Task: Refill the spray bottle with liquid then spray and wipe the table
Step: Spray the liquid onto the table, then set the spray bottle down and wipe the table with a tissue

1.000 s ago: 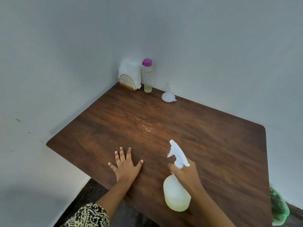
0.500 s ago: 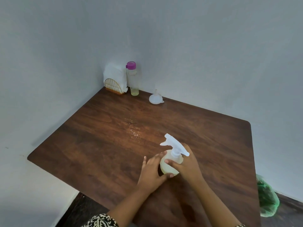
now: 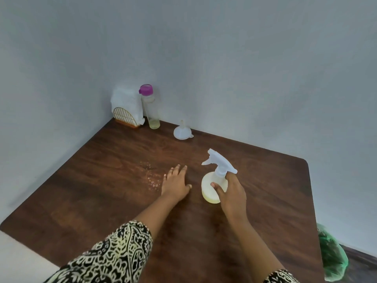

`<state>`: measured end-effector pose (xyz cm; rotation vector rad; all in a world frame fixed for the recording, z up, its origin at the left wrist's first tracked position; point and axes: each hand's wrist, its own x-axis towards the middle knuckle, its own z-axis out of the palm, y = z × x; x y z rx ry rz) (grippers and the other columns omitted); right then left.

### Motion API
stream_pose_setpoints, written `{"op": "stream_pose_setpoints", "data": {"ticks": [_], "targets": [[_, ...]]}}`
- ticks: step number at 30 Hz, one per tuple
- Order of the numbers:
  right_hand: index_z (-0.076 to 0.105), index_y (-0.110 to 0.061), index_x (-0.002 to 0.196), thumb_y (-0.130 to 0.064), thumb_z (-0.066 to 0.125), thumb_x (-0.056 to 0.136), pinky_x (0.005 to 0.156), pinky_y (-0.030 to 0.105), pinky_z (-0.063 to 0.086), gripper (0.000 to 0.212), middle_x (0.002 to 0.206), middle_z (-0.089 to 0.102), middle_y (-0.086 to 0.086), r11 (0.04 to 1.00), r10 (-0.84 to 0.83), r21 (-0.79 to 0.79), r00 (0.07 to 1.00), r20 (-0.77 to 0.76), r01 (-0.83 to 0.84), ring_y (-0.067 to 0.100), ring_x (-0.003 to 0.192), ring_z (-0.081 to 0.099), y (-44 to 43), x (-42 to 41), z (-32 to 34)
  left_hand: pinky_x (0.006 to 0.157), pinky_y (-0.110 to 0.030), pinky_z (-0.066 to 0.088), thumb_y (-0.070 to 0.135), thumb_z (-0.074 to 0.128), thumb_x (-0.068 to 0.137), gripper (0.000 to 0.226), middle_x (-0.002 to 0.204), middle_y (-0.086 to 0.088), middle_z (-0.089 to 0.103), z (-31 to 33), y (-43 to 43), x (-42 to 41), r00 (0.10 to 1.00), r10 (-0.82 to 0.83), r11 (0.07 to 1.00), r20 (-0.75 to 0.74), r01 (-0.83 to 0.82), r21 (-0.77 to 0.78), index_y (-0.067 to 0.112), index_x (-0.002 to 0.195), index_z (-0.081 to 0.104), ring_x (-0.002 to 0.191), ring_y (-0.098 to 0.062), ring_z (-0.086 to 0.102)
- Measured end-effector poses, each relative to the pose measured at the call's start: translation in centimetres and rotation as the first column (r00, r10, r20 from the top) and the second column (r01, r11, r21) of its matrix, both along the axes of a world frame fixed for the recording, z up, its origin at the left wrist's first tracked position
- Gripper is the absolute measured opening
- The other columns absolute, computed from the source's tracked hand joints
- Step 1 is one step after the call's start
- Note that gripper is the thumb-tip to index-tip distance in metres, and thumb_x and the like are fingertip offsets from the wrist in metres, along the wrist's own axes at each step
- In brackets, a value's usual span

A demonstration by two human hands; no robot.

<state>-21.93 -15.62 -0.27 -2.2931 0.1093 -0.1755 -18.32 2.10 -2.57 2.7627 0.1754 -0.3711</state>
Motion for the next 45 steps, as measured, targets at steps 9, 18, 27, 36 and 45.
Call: {"op": "stream_pose_setpoints", "data": {"ticks": [9,18,27,36,45], "targets": [[0.054,-0.015,0.127,-0.031,0.068,0.086,0.083,0.020,0.038,0.046,0.123,0.062,0.001,0.999,-0.009,-0.040,1.000,0.001,0.009,0.018,0.112,0.058,0.2,10.6,0.3,0.117,-0.054,0.000,0.075,0.050,0.079,0.101,0.162,-0.002,-0.018,-1.8,0.5,6.2,0.977,0.024,0.999,-0.211,-0.015,0.047,0.036,0.154,-0.005,0.148,-0.031,-0.016],[0.053,-0.012,0.125,-0.033,0.064,0.088,0.079,0.025,0.038,0.044,0.117,0.064,0.004,0.999,0.043,-0.019,0.998,0.037,-0.042,0.022,0.109,0.057,1.5,18.4,-0.8,0.117,-0.056,0.000,0.074,0.052,0.079,0.102,0.161,0.001,-0.023,-2.5,0.9,7.1,0.967,0.003,0.999,-0.255,0.009,0.046,0.038,0.152,-0.010,0.147,-0.030,-0.019],[0.051,-0.012,0.129,-0.032,0.064,0.088,0.089,0.037,0.046,0.047,0.123,0.063,0.005,0.988,0.148,0.036,0.988,0.050,-0.149,0.026,0.114,0.056,2.1,23.3,-1.6,0.118,-0.056,0.000,0.075,0.050,0.079,0.103,0.160,0.000,-0.026,-2.6,0.9,7.6,0.955,-0.006,0.997,-0.298,0.027,0.068,0.039,0.151,-0.014,0.147,-0.029,-0.020],[0.050,-0.014,0.130,-0.033,0.063,0.088,0.089,0.035,0.045,0.048,0.124,0.061,0.004,0.980,0.176,0.086,0.983,0.053,-0.180,0.025,0.114,0.055,1.8,24.1,-2.2,0.118,-0.056,0.002,0.076,0.048,0.080,0.103,0.159,0.000,-0.027,-2.4,0.7,7.7,0.949,-0.003,0.995,-0.316,0.033,0.091,0.039,0.151,-0.015,0.147,-0.029,-0.020],[0.043,-0.013,0.136,-0.037,0.071,0.082,0.094,0.036,0.041,0.066,0.135,0.053,0.005,0.994,0.103,-0.031,0.989,-0.105,-0.107,0.026,0.124,0.049,2.7,23.2,1.0,0.118,-0.057,0.011,0.072,0.058,0.077,0.105,0.163,-0.003,-0.012,0.9,0.9,8.2,0.931,-0.036,0.995,-0.363,0.067,0.074,0.035,0.154,-0.002,0.149,-0.033,-0.006]]}}
